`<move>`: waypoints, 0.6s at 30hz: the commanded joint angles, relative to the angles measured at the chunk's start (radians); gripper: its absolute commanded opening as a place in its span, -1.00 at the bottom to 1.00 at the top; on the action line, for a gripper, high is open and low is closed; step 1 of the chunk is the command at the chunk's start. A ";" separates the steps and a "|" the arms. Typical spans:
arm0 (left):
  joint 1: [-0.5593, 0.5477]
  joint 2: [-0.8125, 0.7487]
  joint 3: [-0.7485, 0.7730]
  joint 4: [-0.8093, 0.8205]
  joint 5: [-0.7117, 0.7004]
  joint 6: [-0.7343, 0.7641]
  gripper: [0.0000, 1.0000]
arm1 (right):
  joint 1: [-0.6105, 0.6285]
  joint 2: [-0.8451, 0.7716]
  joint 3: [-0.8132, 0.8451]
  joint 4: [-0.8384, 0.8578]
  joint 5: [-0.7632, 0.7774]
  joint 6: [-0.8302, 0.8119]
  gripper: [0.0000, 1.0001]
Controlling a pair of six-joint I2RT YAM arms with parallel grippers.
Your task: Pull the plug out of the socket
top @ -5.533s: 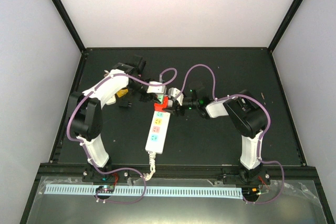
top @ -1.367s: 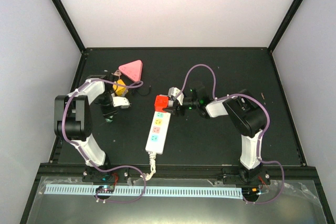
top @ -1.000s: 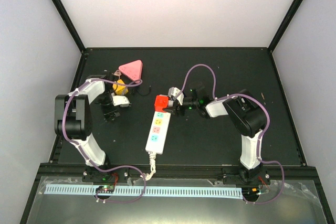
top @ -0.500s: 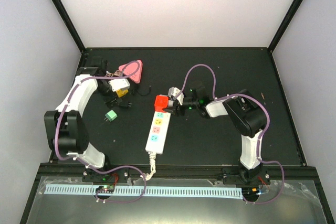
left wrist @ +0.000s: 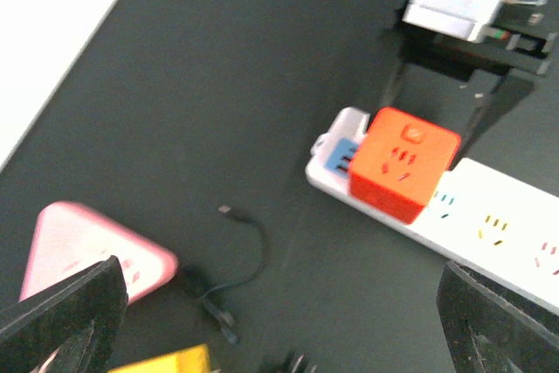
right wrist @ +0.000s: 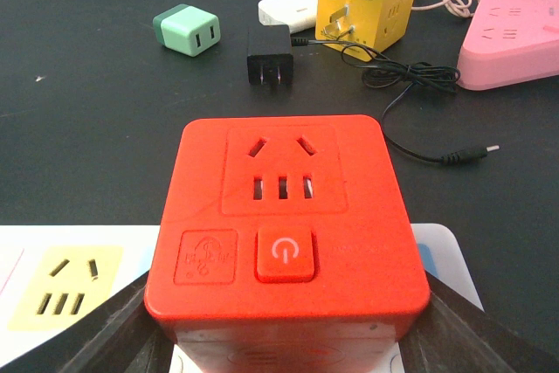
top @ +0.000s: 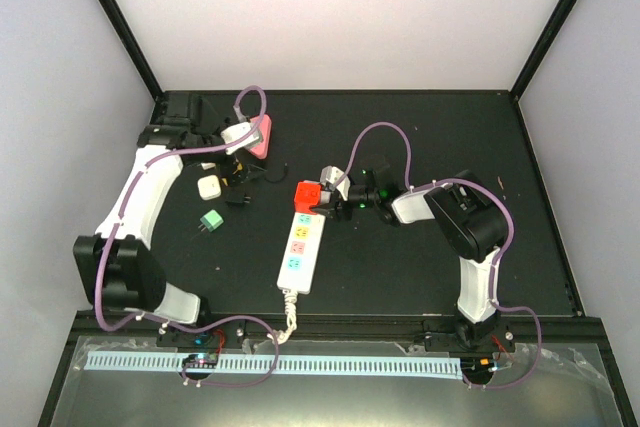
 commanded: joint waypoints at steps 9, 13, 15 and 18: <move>-0.156 0.206 0.071 -0.087 0.056 0.230 0.97 | -0.003 0.035 -0.006 -0.070 0.036 -0.001 0.43; -0.184 0.267 0.086 -0.091 0.043 0.252 0.97 | -0.002 0.033 -0.015 -0.053 0.037 0.003 0.70; -0.200 0.284 0.084 -0.088 0.037 0.267 0.98 | -0.003 0.033 -0.016 -0.049 0.036 0.003 0.79; -0.223 0.302 0.077 -0.075 0.032 0.279 0.94 | -0.002 0.033 -0.021 -0.040 0.037 0.003 0.84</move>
